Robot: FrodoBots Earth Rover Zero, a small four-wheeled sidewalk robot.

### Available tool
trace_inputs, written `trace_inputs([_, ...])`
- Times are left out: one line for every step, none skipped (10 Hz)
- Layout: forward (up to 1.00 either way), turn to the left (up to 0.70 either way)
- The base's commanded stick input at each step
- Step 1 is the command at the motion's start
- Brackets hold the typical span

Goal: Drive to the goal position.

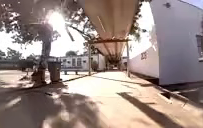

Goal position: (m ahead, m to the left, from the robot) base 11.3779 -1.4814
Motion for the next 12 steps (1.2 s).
trace_inputs([0.5, 0.0])
trace_inputs([0.5, 0.0])
trace_inputs([0.5, 0.0])
trace_inputs([0.5, 0.0])
trace_inputs([0.5, 0.0])
trace_inputs([0.5, 0.0])
trace_inputs([0.5, 0.0])
trace_inputs([0.5, 0.0])
trace_inputs([0.5, 0.0])
trace_inputs([0.5, 0.0])
trace_inputs([0.5, 0.0])
trace_inputs([0.5, 0.0])
